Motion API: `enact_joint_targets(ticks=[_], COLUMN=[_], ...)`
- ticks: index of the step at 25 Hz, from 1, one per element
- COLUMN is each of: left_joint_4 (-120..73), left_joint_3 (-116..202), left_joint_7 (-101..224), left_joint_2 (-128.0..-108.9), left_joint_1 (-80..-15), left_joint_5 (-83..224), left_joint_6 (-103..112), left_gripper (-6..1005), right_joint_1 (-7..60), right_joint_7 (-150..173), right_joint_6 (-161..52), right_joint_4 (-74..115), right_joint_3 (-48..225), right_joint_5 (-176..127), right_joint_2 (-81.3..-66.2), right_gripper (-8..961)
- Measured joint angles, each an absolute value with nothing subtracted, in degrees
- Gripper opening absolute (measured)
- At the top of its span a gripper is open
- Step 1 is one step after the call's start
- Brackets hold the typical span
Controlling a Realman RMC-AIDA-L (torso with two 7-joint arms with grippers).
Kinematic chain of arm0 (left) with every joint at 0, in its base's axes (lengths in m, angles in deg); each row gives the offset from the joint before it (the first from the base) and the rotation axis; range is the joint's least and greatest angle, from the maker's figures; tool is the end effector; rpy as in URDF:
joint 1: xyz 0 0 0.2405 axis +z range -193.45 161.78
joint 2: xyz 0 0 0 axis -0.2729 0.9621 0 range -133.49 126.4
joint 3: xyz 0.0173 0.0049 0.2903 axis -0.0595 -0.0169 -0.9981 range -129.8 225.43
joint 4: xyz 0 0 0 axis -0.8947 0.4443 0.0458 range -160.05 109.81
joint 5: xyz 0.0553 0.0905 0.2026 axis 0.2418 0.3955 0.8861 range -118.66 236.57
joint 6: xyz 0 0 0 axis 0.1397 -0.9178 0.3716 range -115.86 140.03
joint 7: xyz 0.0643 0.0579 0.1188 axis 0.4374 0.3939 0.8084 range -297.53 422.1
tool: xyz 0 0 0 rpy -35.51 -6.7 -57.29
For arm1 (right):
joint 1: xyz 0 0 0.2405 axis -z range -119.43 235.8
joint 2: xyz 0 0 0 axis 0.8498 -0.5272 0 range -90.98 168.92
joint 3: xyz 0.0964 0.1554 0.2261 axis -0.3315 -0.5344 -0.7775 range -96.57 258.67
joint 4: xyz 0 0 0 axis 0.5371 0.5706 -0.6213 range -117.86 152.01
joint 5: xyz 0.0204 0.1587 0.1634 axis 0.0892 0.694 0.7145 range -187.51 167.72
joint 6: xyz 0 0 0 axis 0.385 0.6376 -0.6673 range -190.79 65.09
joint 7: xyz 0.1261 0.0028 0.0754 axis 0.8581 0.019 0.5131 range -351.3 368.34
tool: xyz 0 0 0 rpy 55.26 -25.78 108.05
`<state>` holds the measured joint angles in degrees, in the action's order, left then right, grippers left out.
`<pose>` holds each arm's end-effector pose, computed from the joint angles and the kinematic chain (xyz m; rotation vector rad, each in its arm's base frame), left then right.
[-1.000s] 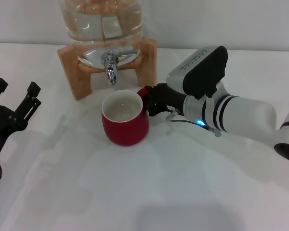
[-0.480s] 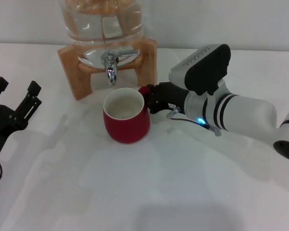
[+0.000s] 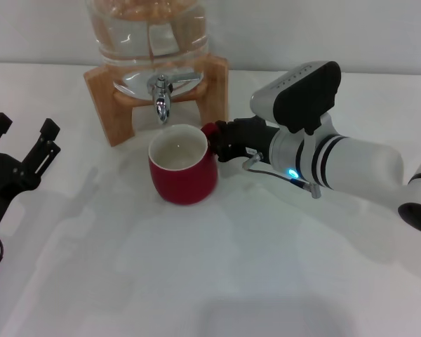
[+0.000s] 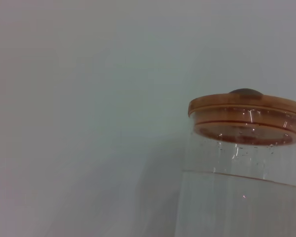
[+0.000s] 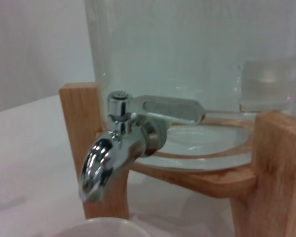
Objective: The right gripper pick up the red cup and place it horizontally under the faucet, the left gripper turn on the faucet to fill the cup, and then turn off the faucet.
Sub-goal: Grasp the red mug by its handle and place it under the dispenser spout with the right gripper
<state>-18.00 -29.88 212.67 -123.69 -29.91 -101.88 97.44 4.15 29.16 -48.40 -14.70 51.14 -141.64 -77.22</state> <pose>-0.3821 0.2747 -0.0267 -1.6599 -0.5791 -1.0069 0.1613 0.4461 -0.1772 -2.3709 0.6566 0.4182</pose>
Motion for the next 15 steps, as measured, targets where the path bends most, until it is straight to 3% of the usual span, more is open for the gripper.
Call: enact_joint_targets(ticks=[15], left_joint_4=[-18.00], left_joint_3=[-29.88], left_joint_7=[212.67], left_joint_2=[-123.60], left_joint_1=[-29.95], left_joint_5=[-101.82], left_joint_6=[97.06], left_gripper=[891], right_joint_1=[4.57], right_joint_7=[29.77], right_joint_6=[-48.49], right_joint_4=[-14.68], right_joint_3=[49.02], right_joint_5=[-140.74], right_joint_2=[-77.22], right_gripper=[173])
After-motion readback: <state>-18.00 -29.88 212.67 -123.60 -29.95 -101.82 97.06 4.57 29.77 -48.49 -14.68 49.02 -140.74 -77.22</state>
